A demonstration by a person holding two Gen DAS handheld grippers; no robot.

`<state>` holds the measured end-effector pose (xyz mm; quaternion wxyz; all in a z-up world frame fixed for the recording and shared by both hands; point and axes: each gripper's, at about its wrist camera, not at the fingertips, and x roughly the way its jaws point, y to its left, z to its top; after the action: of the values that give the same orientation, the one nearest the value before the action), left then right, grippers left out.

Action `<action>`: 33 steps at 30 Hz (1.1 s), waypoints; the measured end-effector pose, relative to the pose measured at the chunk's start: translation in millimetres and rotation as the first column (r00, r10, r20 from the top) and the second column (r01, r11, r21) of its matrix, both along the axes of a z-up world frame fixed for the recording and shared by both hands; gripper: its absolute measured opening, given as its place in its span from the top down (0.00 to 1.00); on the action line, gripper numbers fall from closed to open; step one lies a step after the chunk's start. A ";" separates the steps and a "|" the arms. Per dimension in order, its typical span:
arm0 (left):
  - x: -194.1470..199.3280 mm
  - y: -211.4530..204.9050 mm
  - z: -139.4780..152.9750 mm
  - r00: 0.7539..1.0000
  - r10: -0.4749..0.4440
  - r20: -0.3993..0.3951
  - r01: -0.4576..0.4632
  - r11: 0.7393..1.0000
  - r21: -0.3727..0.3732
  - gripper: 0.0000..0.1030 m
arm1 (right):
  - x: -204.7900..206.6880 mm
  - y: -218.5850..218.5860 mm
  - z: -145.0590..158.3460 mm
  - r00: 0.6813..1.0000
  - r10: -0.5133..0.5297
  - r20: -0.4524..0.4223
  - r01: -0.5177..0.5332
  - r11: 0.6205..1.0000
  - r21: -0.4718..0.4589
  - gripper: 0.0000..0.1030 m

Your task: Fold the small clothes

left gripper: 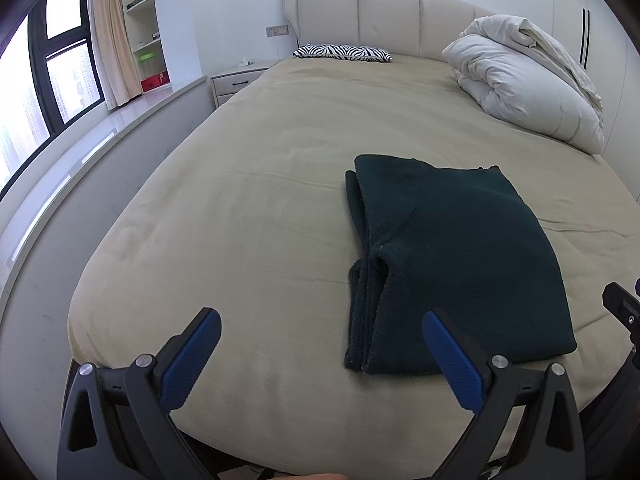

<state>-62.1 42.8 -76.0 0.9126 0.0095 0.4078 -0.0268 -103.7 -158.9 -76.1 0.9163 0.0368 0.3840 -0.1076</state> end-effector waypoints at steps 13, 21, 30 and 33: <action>-0.9 -0.4 -2.3 1.000 -0.003 -0.002 0.003 1.000 -0.002 0.00 | -0.4 -1.1 -2.4 1.000 0.003 -0.005 -0.003 1.000 0.006 0.00; -1.1 -0.1 -2.8 1.000 -0.003 -0.004 0.003 1.000 -0.002 0.00 | -0.7 -1.9 -4.1 1.000 0.004 -0.008 -0.004 1.000 0.008 0.00; -1.0 0.1 -2.9 1.000 -0.007 -0.002 0.007 1.000 -0.002 0.00 | -0.9 -2.1 -5.1 1.000 0.005 -0.010 -0.005 1.000 0.009 0.00; -1.0 0.3 -3.9 1.000 -0.008 -0.002 0.008 1.000 -0.002 0.00 | -0.8 -2.3 -5.0 1.000 0.005 -0.011 -0.005 1.000 0.010 0.00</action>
<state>-63.1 43.1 -79.8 0.9121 0.0101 0.4088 -0.0310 -104.5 -161.2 -81.2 0.9143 0.0398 0.3896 -0.1037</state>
